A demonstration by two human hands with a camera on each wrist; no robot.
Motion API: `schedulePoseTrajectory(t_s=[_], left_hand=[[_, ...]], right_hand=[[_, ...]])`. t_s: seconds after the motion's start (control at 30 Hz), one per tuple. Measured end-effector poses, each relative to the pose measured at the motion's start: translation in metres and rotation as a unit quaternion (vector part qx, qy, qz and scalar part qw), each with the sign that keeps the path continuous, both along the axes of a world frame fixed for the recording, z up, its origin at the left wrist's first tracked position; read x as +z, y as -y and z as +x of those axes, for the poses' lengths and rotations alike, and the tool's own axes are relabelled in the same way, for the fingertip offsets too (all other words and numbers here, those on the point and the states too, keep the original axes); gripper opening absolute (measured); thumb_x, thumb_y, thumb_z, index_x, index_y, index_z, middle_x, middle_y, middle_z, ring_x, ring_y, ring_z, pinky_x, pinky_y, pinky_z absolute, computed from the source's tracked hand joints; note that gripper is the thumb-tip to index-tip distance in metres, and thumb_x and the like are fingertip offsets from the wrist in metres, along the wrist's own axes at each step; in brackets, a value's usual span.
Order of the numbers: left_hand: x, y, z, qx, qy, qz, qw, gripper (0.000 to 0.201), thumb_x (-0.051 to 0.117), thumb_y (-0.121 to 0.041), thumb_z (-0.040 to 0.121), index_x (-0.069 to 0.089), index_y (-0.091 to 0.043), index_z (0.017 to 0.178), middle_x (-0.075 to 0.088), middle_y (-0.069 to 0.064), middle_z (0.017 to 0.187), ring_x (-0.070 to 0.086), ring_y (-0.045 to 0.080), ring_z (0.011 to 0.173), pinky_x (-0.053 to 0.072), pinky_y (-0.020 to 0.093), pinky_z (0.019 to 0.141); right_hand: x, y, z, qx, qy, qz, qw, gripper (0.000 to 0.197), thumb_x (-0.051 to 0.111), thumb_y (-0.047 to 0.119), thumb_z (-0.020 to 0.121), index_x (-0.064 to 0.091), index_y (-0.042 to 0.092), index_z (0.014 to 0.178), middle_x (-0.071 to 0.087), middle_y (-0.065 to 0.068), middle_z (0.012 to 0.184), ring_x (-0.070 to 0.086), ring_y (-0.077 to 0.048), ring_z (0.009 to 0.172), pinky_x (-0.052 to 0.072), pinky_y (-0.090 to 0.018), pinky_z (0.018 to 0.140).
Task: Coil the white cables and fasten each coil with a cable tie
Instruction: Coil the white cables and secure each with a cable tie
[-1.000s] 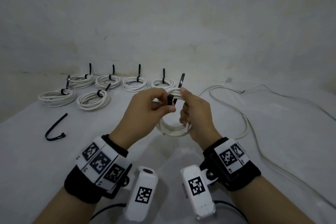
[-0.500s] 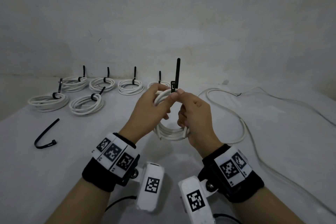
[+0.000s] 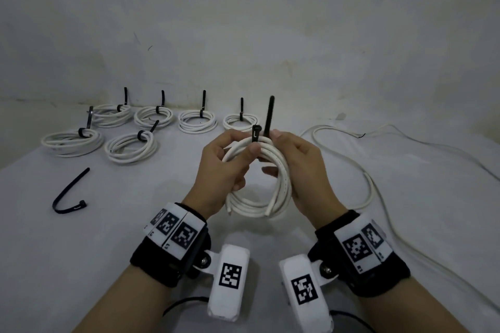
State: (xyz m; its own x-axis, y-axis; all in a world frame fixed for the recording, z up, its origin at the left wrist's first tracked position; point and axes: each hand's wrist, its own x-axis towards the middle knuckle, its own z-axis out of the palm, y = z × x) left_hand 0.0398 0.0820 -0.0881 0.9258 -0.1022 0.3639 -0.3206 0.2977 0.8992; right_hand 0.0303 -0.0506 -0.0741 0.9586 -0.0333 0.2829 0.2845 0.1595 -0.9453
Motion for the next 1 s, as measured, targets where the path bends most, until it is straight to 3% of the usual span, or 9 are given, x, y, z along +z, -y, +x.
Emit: schedulePoseTrajectory(t_s=[0.07, 0.13, 0.3, 0.4, 0.47, 0.6, 0.73, 0.8, 1.0], left_hand=[[0.000, -0.001, 0.000, -0.032, 0.000, -0.007, 0.999, 0.018, 0.072, -0.029, 0.069, 0.061, -0.018, 0.076, 0.056, 0.011, 0.062, 0.029, 0.005, 0.034, 0.026, 0.013, 0.036], [-0.002, 0.000, -0.001, -0.064, -0.004, -0.008, 0.998, 0.019, 0.070, -0.032, 0.067, 0.061, -0.017, 0.076, 0.060, -0.001, 0.059, 0.029, 0.004, 0.034, 0.026, 0.012, 0.035], [-0.001, 0.000, -0.006, -0.118, -0.012, -0.020, 0.993, 0.020, 0.064, -0.032, 0.070, 0.057, -0.015, 0.077, 0.053, -0.007, 0.046, 0.028, -0.001, 0.033, 0.026, 0.011, 0.033], [0.001, -0.002, -0.006, -0.130, -0.016, -0.046, 0.990, 0.009, 0.070, -0.031, 0.067, 0.063, -0.027, 0.063, 0.048, -0.008, 0.042, 0.027, -0.001, 0.032, 0.026, 0.011, 0.032], [0.002, -0.005, -0.005, -0.141, -0.011, -0.056, 0.988, 0.023, 0.082, -0.039, 0.060, 0.062, -0.027, 0.063, 0.046, -0.010, 0.042, 0.028, -0.002, 0.032, 0.026, 0.011, 0.033], [0.003, -0.006, -0.006, -0.158, 0.001, -0.058, 0.986, 0.031, 0.082, -0.051, 0.056, 0.063, -0.028, 0.065, 0.050, -0.010, 0.044, 0.029, -0.003, 0.032, 0.027, 0.011, 0.033], [0.003, -0.005, -0.005, -0.150, -0.011, -0.044, 0.988, 0.021, 0.081, -0.038, 0.063, 0.063, -0.027, 0.062, 0.041, -0.013, 0.043, 0.027, -0.001, 0.031, 0.026, 0.011, 0.034], [0.003, -0.005, -0.005, -0.138, -0.032, -0.039, 0.989, 0.013, 0.069, -0.033, 0.067, 0.062, -0.027, 0.058, 0.034, -0.011, 0.041, 0.025, 0.000, 0.031, 0.025, 0.012, 0.034], [0.005, -0.004, -0.008, -0.122, -0.050, -0.012, 0.991, 0.018, 0.063, -0.032, 0.070, 0.059, -0.027, 0.053, 0.037, -0.013, 0.039, 0.025, -0.001, 0.031, 0.025, 0.013, 0.033]], right_hand=[[0.005, 0.008, 0.003, -0.008, 0.025, 0.014, 1.000, 0.012, 0.060, 0.010, 0.090, 0.070, 0.006, 0.096, 0.072, -0.013, 0.086, 0.069, -0.022, 0.076, 0.057, -0.031, 0.065], [0.008, 0.014, 0.004, -0.033, 0.053, 0.029, 0.998, 0.013, 0.065, 0.001, 0.084, 0.068, 0.007, 0.096, 0.072, -0.010, 0.080, 0.070, -0.024, 0.074, 0.059, -0.038, 0.069], [0.008, 0.014, 0.002, -0.096, 0.153, -0.062, 0.982, 0.020, 0.070, -0.003, 0.079, 0.065, 0.015, 0.081, 0.070, -0.001, 0.070, 0.070, -0.019, 0.068, 0.055, -0.025, 0.061], [0.006, 0.015, 0.002, -0.079, 0.186, -0.125, 0.971, 0.025, 0.073, -0.002, 0.077, 0.068, 0.023, 0.074, 0.071, 0.002, 0.074, 0.070, -0.017, 0.070, 0.055, -0.025, 0.066], [0.006, 0.016, 0.003, -0.074, 0.200, -0.140, 0.967, 0.024, 0.074, 0.000, 0.077, 0.069, 0.023, 0.074, 0.072, 0.002, 0.075, 0.070, -0.015, 0.070, 0.055, -0.024, 0.066], [0.003, 0.015, 0.004, -0.059, 0.198, -0.138, 0.969, 0.017, 0.074, 0.002, 0.078, 0.072, 0.019, 0.077, 0.073, -0.001, 0.074, 0.071, -0.019, 0.071, 0.056, -0.030, 0.066], [0.003, 0.015, 0.004, -0.057, 0.211, -0.146, 0.965, 0.022, 0.074, 0.001, 0.077, 0.071, 0.022, 0.076, 0.072, 0.004, 0.073, 0.070, -0.014, 0.070, 0.054, -0.024, 0.064], [0.002, 0.016, 0.005, -0.057, 0.221, -0.154, 0.961, 0.022, 0.073, 0.000, 0.078, 0.071, 0.022, 0.078, 0.072, 0.004, 0.073, 0.070, -0.014, 0.070, 0.055, -0.025, 0.066], [0.002, 0.020, 0.006, -0.059, 0.265, -0.198, 0.942, 0.021, 0.069, -0.005, 0.079, 0.070, 0.016, 0.084, 0.070, 0.004, 0.078, 0.068, -0.010, 0.072, 0.054, -0.022, 0.069]])
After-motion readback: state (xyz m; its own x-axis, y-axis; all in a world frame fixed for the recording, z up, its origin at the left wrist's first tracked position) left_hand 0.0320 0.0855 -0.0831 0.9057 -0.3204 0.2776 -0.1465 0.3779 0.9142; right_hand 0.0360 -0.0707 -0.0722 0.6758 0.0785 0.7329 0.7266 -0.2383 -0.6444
